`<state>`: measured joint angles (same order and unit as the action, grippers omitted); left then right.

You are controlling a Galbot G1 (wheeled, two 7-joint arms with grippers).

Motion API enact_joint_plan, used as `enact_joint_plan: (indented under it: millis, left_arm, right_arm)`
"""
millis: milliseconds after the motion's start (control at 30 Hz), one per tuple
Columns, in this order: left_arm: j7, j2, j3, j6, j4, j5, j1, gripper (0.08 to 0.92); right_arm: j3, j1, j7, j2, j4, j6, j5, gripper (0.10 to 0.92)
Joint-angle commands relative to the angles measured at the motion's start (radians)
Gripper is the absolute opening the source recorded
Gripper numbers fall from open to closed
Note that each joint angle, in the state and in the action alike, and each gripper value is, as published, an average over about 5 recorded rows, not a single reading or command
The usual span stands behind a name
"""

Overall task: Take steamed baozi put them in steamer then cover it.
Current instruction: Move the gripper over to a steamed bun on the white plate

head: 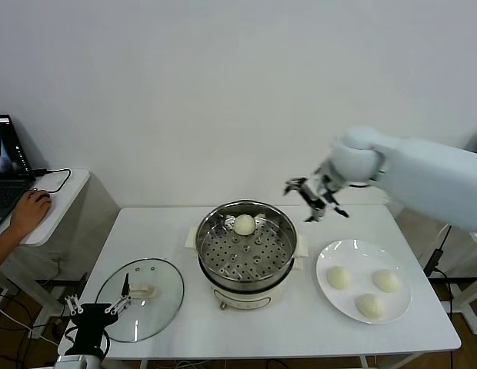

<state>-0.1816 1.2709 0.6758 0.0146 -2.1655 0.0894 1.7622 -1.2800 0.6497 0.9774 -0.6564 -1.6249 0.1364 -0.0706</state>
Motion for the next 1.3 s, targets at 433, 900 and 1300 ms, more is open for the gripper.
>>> enact_joint_plan:
  millis: [433,900,1300]
  left_arm:
    - [0.004,-0.011,-0.012,-0.012,0.003,-0.014,-0.006,0.823]
    - [0.005,-0.001,0.000,-0.013,0.011,-0.014,-0.005,0.823]
    - [0.005,-0.003,0.002,-0.013,0.025,-0.013,-0.013,0.823]
  right_arm:
    - [0.645,-0.909,0.009,0.396,-0.087,0.119,0.153,0.822]
    - [0.621,-0.876,-0.004,0.204,0.093,0.098,0.199,0.823]
    - [0.595,-0.844,-0.007,0.098,0.204,0.088,0.203,0.823]
